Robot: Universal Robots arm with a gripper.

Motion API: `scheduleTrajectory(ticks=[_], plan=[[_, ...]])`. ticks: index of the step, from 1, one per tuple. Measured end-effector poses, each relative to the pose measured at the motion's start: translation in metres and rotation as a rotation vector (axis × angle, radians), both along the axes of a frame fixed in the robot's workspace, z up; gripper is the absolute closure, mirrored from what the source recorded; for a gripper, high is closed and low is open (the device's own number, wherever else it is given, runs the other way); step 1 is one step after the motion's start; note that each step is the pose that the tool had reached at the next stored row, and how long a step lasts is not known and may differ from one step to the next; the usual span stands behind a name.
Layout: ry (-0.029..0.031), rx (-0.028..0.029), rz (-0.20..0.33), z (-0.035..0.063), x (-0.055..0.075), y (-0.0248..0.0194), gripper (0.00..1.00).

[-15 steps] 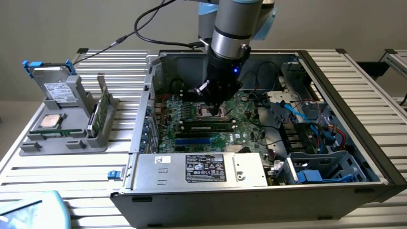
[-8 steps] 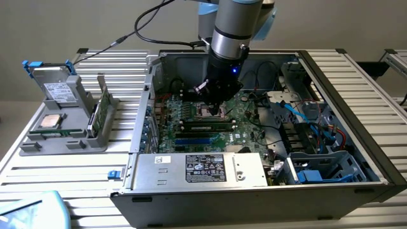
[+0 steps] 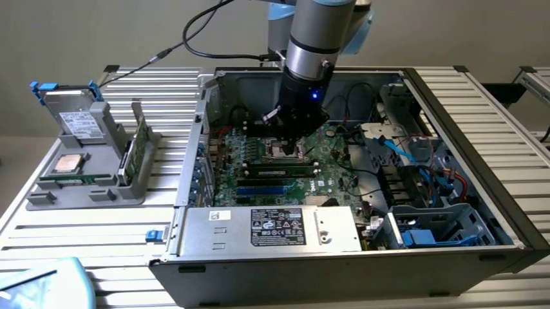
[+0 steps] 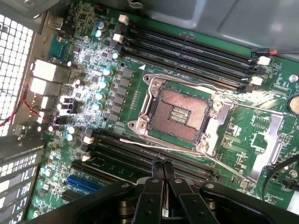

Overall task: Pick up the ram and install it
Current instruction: 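Press down the ram until it locks into place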

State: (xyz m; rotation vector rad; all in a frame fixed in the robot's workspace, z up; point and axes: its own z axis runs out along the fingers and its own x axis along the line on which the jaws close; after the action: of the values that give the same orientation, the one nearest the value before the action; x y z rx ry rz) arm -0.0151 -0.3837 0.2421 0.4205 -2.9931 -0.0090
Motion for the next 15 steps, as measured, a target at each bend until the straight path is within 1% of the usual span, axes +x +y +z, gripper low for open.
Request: scheduleTrajectory(ticks=[11,14,15], plan=[[-0.0003,0.0001,-0.132,0.0,0.0,0.0,0.9],[-0.0015,0.0001,-0.166,0.0,0.0,0.0,0.9],[-0.0031,0.0003,-0.177,0.0,0.0001,0.0,0.9]])
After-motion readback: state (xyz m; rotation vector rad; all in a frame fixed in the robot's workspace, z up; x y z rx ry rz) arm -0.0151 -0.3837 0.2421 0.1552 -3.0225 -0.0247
